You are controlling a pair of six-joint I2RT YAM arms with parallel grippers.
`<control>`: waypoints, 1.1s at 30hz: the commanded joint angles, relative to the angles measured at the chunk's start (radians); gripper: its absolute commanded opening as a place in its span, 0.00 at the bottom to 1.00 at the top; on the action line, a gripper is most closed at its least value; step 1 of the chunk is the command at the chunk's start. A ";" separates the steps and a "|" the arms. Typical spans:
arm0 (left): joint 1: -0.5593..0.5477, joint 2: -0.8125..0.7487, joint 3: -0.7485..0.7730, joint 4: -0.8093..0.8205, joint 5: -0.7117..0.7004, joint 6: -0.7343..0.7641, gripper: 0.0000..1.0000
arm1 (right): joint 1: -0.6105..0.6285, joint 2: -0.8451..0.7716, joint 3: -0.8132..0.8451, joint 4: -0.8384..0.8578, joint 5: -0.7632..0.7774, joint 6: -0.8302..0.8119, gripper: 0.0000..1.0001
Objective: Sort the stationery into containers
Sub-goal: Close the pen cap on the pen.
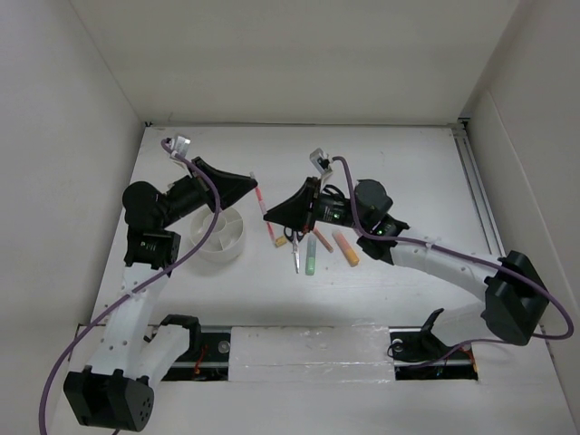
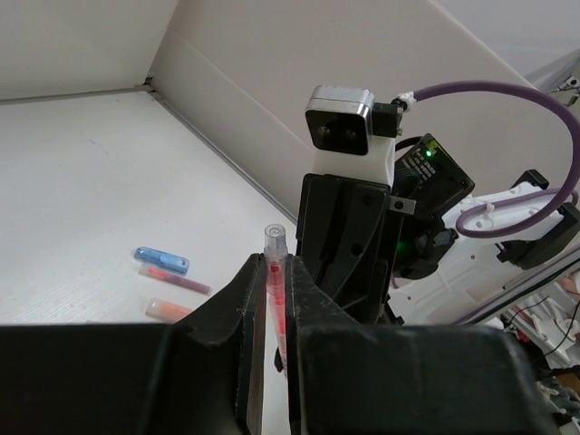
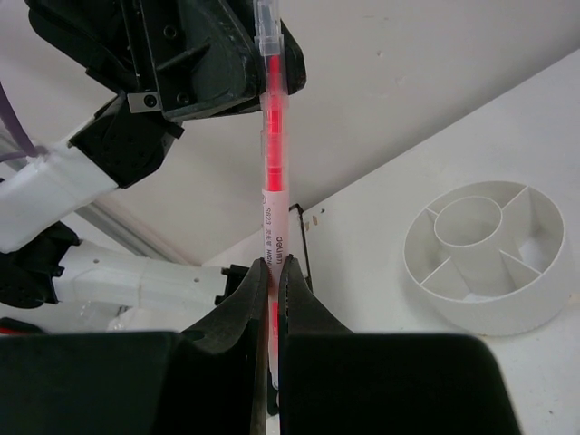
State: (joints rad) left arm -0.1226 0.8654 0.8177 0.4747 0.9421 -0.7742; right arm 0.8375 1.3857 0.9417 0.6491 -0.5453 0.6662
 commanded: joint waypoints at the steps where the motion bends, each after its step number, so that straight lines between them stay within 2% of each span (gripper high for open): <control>1: 0.003 -0.020 0.020 0.056 0.040 0.024 0.00 | -0.009 -0.045 0.031 0.040 0.005 -0.008 0.00; 9: 0.003 0.024 -0.011 0.123 0.115 -0.048 0.00 | -0.018 -0.034 0.020 0.073 0.015 0.001 0.00; 16: -0.006 0.024 -0.020 0.162 0.092 -0.109 0.00 | -0.018 0.004 0.000 0.231 0.036 0.050 0.00; 22: -0.006 0.034 -0.020 0.162 0.060 -0.128 0.00 | -0.018 0.024 0.000 0.302 0.061 0.073 0.00; 33: -0.015 0.015 -0.029 0.140 0.055 -0.117 0.00 | -0.018 0.056 0.000 0.354 0.088 0.082 0.00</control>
State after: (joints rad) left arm -0.1234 0.9001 0.7986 0.6018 0.9337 -0.8963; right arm 0.8261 1.4513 0.9321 0.8413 -0.5171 0.7425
